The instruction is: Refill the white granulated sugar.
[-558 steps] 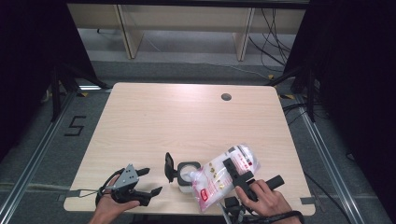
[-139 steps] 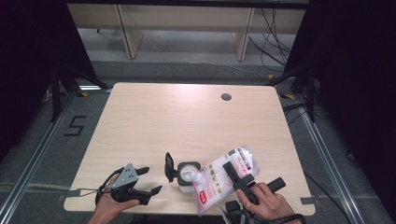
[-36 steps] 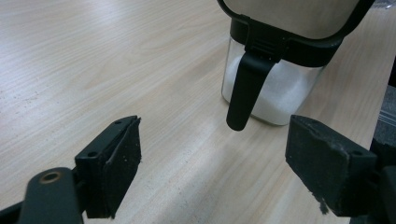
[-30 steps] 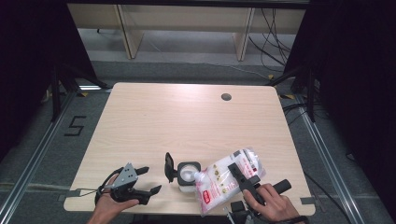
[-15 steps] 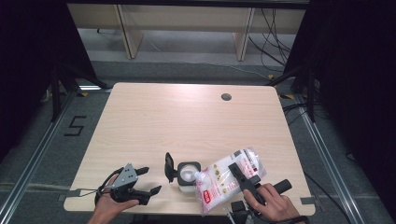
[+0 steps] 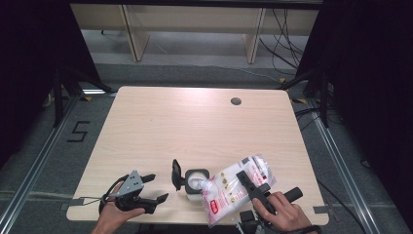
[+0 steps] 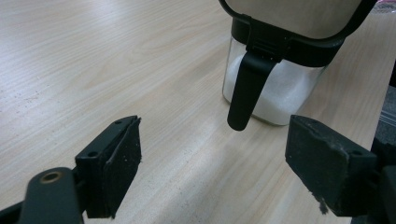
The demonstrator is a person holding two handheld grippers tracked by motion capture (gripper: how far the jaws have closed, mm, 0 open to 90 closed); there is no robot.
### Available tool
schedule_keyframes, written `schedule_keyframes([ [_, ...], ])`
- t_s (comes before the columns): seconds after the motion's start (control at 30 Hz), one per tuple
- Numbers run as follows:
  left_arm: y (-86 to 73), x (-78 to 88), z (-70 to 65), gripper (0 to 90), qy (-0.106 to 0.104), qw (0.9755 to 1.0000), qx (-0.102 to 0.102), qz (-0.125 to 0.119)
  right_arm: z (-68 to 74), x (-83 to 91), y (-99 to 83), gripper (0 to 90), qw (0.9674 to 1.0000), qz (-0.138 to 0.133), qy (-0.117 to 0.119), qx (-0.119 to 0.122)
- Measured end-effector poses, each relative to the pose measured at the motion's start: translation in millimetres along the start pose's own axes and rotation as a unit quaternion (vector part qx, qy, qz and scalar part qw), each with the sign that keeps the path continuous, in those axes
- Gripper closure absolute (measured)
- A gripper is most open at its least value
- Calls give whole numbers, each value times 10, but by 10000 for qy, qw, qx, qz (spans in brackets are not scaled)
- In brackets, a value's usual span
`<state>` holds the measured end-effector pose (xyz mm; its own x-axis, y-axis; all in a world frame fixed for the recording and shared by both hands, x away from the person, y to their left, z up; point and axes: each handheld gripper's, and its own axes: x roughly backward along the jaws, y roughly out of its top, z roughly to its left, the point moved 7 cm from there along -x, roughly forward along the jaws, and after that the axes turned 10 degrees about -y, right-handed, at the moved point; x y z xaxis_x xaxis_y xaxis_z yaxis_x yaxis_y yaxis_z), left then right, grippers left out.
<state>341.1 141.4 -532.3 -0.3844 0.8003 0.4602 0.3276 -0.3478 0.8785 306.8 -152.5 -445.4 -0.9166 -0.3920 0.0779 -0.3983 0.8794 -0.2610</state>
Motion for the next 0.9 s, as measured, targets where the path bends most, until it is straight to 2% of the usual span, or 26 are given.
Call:
schedule_keyframes([
  [0.1,5,11,-2,178,26,10000,50,-4,-5,-11,-6,622,10000,-42,-61,61],
  [0.2,-2,-5,-9,178,-3,10000,88,-28,31,5,-31,621,9999,105,40,-60],
  [0.23,-4,7,-6,178,1,10000,7,33,-21,-24,-12,622,9997,-82,-102,211],
  [0.27,2,3,1,178,5,10000,20,2,-18,-17,-9,622,9998,-67,-73,171],
  [0.3,5,0,-2,178,-15,10000,42,-13,6,1,-7,622,9999,31,-62,-84],
  [0.33,-1,-6,-11,178,-7,9999,140,-21,5,-1,-3,622,9999,15,-70,-101],
  [0.4,-4,6,-10,178,-8,10000,38,28,-21,-19,-12,622,10000,-48,-64,55],
  [0.43,-1,13,-7,178,21,10000,12,25,0,-7,-36,622,9999,70,-70,-78],
  [0.47,7,13,3,178,8,10000,-14,7,-20,-15,-44,622,10000,5,-80,60],
  [0.5,5,9,2,178,35,10000,61,-8,11,7,-65,622,9999,126,-1,-53],
  [0.53,3,2,8,178,-14,10000,5,5,15,2,-62,622,9999,99,-44,-65],
  [0.57,-1,1,5,178,-9,10000,4,17,16,0,-53,622,9999,114,19,-46],
  [0.6,-5,2,-11,178,-6,10000,75,10,4,-18,-32,622,10000,4,-39,46],
  [0.63,0,9,-5,178,1,10000,-9,19,12,-7,-27,622,10000,68,-7,-2],
  [0.67,5,12,-4,178,24,10000,36,9,-13,-22,-9,622,9999,-47,-28,101],
  [0.77,-1,0,-3,178,-6,10000,33,-14,-24,-18,-16,622,10000,-39,-71,49],
  [0.8,-4,5,0,178,13,10000,17,10,-2,0,-37,622,9999,105,-63,-101],
  [0.87,5,9,2,178,32,10000,49,9,4,4,-40,622,9999,135,-35,-83],
  [0.9,5,-2,-1,178,-2,10000,77,-25,-29,-9,-19,622,9999,17,-81,98],
])
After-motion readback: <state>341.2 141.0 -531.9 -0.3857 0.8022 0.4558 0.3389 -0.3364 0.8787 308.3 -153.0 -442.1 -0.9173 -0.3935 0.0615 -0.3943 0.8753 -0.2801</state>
